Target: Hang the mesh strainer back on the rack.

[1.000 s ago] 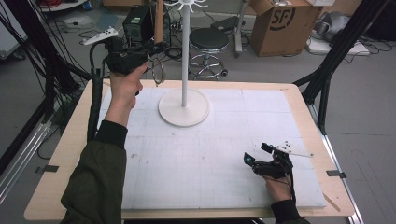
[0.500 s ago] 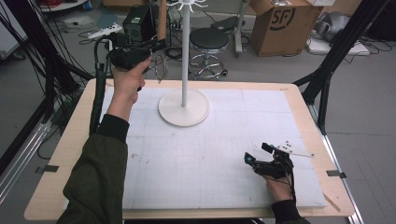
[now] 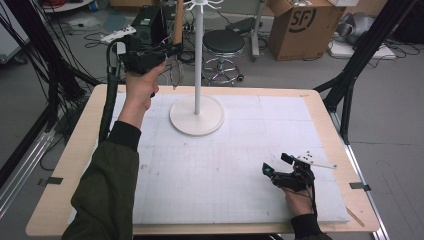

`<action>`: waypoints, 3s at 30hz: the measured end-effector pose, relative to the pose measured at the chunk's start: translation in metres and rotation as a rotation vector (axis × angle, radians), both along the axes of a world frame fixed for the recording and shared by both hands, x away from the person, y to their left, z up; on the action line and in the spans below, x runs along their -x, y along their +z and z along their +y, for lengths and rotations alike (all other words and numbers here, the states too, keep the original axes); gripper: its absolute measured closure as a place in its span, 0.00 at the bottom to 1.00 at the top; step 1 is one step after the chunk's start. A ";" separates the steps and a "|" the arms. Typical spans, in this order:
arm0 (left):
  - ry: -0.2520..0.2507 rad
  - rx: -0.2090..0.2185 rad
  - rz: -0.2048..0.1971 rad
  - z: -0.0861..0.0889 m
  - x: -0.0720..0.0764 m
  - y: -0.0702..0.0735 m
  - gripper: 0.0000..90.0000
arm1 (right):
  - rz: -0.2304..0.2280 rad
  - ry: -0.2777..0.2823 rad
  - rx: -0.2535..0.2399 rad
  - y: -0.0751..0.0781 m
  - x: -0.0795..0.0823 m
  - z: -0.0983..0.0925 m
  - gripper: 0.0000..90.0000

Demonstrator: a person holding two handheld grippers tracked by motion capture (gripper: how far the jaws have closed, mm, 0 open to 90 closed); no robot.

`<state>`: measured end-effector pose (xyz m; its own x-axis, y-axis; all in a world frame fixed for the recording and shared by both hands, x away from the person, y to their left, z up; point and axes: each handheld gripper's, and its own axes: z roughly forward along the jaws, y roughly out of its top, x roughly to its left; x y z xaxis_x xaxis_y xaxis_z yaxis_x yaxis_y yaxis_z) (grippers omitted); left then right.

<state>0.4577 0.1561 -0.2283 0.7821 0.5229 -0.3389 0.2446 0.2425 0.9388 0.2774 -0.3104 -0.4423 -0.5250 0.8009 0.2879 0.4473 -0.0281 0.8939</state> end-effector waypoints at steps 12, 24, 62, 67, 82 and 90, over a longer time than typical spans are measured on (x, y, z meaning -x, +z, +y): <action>-0.013 -0.003 -0.021 -0.005 0.017 0.003 0.77 | -0.006 0.000 0.002 0.000 0.001 0.001 0.01; -0.015 -0.005 -0.025 -0.009 0.025 0.002 0.77 | -0.007 0.000 -0.001 0.001 0.002 0.001 0.01; 0.078 -0.074 0.010 -0.028 0.024 0.007 0.77 | -0.009 -0.005 -0.009 0.002 0.002 0.000 0.01; 0.087 -0.048 0.030 -0.021 0.021 0.006 0.77 | -0.010 -0.009 -0.014 0.002 0.003 0.000 0.01; 0.054 -0.034 0.043 -0.030 0.013 -0.002 0.77 | -0.015 -0.013 -0.011 0.002 0.004 -0.003 0.01; 0.057 -0.029 0.052 -0.032 0.010 -0.004 0.77 | -0.015 -0.020 -0.017 0.003 0.006 -0.005 0.01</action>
<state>0.4474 0.1238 -0.2325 0.7327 0.5762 -0.3621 0.2798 0.2299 0.9321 0.2713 -0.3152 -0.4394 -0.5136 0.8062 0.2937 0.4330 -0.0520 0.8999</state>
